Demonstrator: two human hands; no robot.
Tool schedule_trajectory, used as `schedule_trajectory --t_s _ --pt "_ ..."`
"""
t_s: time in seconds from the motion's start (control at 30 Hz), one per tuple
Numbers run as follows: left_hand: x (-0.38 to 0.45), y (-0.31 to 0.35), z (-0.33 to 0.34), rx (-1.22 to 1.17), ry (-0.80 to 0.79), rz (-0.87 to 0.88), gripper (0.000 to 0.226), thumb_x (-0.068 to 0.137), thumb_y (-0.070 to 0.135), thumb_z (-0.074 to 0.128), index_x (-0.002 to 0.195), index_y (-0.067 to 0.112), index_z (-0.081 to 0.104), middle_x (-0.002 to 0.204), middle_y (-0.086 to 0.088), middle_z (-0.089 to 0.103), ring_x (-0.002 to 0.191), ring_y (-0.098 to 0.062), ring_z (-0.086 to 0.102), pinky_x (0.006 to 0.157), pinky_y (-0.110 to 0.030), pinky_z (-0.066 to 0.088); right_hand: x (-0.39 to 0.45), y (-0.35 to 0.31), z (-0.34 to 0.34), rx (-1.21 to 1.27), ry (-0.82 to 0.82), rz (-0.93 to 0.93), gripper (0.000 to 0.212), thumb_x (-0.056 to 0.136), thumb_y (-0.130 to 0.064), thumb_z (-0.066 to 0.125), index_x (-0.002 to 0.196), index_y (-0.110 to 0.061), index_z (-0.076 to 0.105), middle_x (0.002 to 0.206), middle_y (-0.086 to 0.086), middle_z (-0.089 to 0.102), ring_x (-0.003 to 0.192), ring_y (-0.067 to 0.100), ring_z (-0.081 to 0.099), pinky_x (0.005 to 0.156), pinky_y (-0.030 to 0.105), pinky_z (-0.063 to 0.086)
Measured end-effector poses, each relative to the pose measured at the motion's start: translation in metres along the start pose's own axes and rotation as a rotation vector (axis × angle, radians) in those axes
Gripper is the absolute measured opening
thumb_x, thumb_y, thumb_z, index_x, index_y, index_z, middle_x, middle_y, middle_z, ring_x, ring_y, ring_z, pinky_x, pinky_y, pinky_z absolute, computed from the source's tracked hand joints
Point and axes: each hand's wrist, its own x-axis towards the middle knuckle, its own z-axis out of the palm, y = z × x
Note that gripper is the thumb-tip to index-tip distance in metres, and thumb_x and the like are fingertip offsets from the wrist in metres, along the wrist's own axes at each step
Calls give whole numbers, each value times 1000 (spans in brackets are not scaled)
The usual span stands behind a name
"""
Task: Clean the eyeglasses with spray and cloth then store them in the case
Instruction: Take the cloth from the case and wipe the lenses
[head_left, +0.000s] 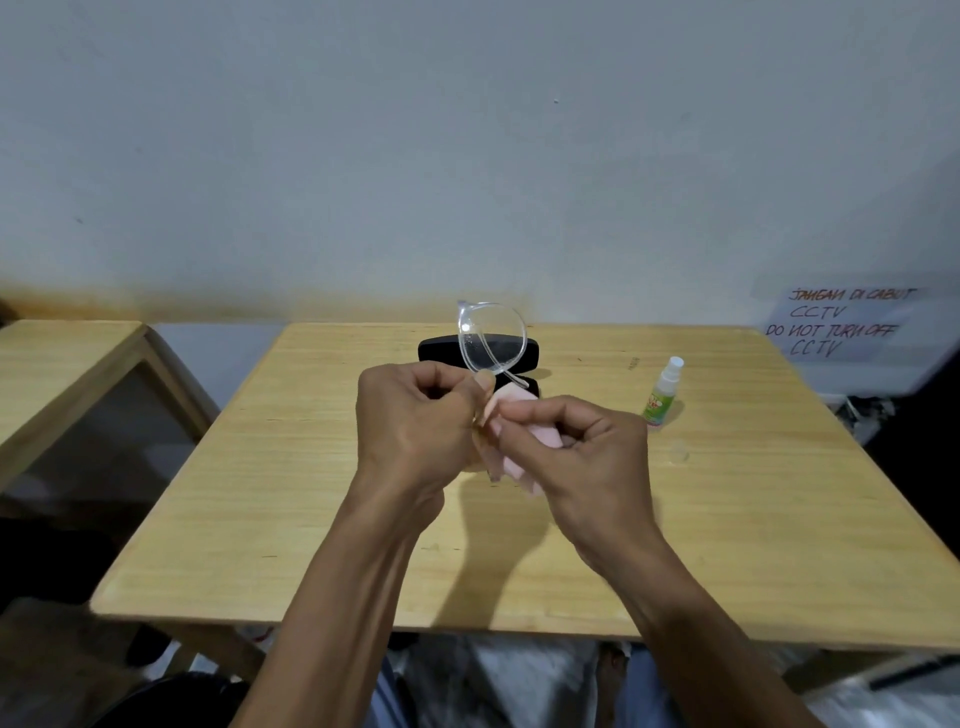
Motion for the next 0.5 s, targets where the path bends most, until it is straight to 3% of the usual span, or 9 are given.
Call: schedule_trajectory --t_s 0.13,0.27,0.43,0.5 --pt "8 -2 -10 42 13 10 21 80 5 77 61 3 68 61 -10 63 36 -1 44 41 -12 35 -7 5 -6 -48 -52 28 12 74 -5 86 79 -14 81 76 1 80 74 14 76 69 29 61" --pt "7 -2 -12 62 -16 37 22 81 4 76 62 2 67 61 -11 62 35 -1 44 40 -12 36 -5 3 -13 -46 -25 30 12 76 -5 85 80 -15 81 78 0 80 73 15 77 68 28 61" --pt "3 -5 -4 114 -51 88 21 80 8 78 60 9 72 60 -10 69 55 -14 60 55 -27 51 4 -4 -8 38 24 4 12 76 -3 84 82 -13 80 79 1 80 75 16 78 69 26 60" --pt "2 -6 -2 97 -42 79 20 80 7 77 61 7 72 61 -12 69 56 -16 61 54 -26 51 2 -4 -5 46 20 4 13 75 -3 85 82 -13 79 80 2 80 77 17 78 71 28 61"
